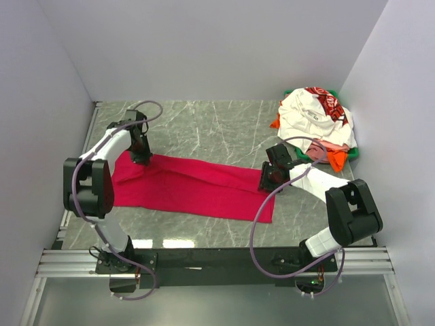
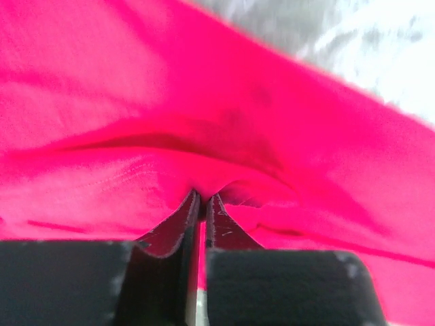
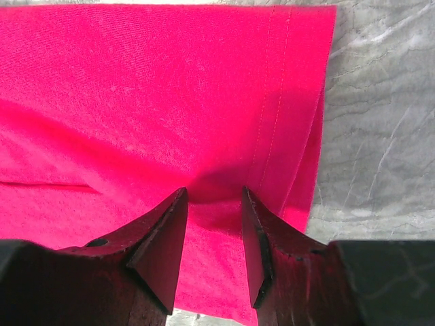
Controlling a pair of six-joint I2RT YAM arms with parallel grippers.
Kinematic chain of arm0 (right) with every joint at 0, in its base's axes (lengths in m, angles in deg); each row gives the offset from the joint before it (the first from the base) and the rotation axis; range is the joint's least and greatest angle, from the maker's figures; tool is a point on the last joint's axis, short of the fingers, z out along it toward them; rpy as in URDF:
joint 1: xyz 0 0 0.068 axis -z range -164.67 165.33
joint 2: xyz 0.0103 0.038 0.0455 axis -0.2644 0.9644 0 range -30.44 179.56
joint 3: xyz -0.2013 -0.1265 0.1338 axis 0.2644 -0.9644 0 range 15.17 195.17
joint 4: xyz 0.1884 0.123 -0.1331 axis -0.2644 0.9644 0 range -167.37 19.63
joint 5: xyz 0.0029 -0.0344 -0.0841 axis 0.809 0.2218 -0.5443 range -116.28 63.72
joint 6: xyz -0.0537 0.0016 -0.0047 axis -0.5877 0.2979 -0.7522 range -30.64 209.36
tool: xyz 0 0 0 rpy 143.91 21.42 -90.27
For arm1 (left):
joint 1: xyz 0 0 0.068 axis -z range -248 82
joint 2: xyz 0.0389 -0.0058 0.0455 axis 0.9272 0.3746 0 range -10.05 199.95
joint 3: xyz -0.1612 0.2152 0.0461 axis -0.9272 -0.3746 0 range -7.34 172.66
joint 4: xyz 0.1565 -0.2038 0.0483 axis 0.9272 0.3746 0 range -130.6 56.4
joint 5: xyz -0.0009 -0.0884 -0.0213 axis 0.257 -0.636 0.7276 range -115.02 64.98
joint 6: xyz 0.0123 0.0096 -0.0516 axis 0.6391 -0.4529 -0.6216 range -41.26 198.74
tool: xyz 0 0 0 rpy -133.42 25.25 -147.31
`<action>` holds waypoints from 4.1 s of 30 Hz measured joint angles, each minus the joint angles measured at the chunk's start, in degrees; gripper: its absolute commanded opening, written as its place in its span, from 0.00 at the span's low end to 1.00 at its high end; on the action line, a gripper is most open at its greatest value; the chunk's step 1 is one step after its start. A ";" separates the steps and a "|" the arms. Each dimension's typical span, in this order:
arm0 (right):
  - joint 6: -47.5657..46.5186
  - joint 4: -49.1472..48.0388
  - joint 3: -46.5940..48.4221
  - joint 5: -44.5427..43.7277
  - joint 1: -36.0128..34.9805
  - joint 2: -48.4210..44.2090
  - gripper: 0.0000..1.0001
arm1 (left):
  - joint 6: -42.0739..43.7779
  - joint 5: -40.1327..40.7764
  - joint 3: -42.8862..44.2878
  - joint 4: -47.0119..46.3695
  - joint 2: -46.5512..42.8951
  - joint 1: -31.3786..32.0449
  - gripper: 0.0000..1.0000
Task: Fold and stack the t-shirts
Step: Fold the tshirt
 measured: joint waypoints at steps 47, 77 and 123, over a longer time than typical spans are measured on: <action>-3.06 1.44 1.88 0.07 0.00 1.90 0.45 | -8.31 -0.20 -5.79 -6.78 -5.01 0.90 0.49; -4.76 1.49 1.92 0.22 0.00 1.92 0.45 | -12.09 0.33 -13.84 -9.70 -10.58 1.36 0.00; -6.01 6.62 8.44 1.81 0.00 0.31 0.45 | -11.80 -7.37 -23.37 -6.08 -22.14 -26.36 0.48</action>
